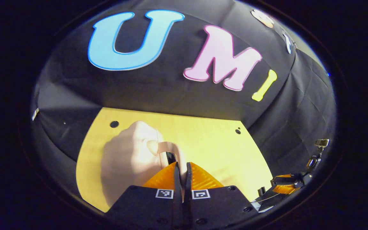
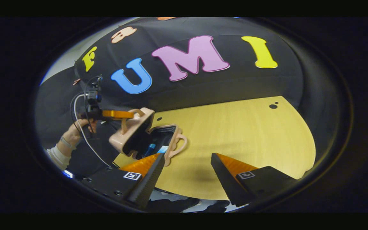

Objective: First open the suitcase, pack the skin care products into it, and then close the suitcase.

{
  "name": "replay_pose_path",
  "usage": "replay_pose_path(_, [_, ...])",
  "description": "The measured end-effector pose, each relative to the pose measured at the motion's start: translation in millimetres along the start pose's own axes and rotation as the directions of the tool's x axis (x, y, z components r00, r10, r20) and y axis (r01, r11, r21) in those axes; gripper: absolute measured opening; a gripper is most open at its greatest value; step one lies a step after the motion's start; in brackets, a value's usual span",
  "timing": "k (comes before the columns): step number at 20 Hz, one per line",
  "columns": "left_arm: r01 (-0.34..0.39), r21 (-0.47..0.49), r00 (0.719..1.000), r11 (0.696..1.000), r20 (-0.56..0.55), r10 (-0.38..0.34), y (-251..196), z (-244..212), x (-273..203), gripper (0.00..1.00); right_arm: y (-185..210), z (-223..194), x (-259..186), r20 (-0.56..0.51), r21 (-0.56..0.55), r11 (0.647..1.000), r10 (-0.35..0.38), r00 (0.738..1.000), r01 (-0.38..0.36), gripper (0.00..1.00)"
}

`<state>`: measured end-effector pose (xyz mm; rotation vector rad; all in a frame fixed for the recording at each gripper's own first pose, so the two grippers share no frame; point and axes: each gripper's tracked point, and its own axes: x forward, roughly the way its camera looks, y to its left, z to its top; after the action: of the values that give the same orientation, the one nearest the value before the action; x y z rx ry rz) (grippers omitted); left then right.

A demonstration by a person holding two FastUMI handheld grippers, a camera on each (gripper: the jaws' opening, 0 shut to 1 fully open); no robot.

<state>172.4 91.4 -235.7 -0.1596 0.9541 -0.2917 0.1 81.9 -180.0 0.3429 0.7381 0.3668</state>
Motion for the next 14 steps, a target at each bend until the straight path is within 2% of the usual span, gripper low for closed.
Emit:
replay_pose_path(3, [-0.002, -0.025, 0.991, 1.0, -0.132, -0.002, -22, -57, 65, 0.06, -34, 1, -23, 0.023, 0.025, 0.997, -0.068, 0.997, 0.068, 0.93])
replay_pose_path(5, [-0.028, -0.01, 0.98, 1.0, -0.199, 0.025, -16, -76, 95, 0.07, -52, -3, -38, 0.029, 0.034, 0.993, -0.116, 0.993, 0.115, 0.93])
replay_pose_path(6, [-0.018, -0.016, 0.978, 1.0, -0.21, 0.014, -20, -78, 101, 0.07, -58, -4, -45, 0.032, 0.038, 0.99, -0.135, 0.99, 0.133, 0.93])
replay_pose_path(8, [-0.003, 0.004, 0.978, 1.0, -0.21, 0.004, -21, -85, 106, 0.07, -68, -6, -53, 0.042, 0.051, 0.986, -0.161, 0.986, 0.159, 0.93])
replay_pose_path(10, [-0.021, 0.058, 0.979, 0.998, -0.202, 0.033, -15, -88, 109, 0.16, -72, -8, -58, 0.051, 0.061, 0.984, -0.172, 0.984, 0.169, 0.93])
replay_pose_path(12, [-0.037, 0.105, 0.989, 0.994, -0.141, 0.052, -17, -81, 105, 0.2, -74, -8, -57, 0.063, 0.044, 0.983, -0.181, 0.981, 0.178, 0.93])
replay_pose_path(13, [-0.04, 0.119, 0.994, 0.992, -0.099, 0.052, -23, -75, 98, 0.34, -74, -5, -55, 0.077, 0.022, 0.981, -0.195, 0.978, 0.194, 0.93])
replay_pose_path(14, [-0.053, 0.136, 0.997, 0.989, -0.049, 0.06, -28, -68, 88, 0.35, -74, 0, -53, 0.099, -0.01, 0.977, -0.209, 0.973, 0.211, 0.93])
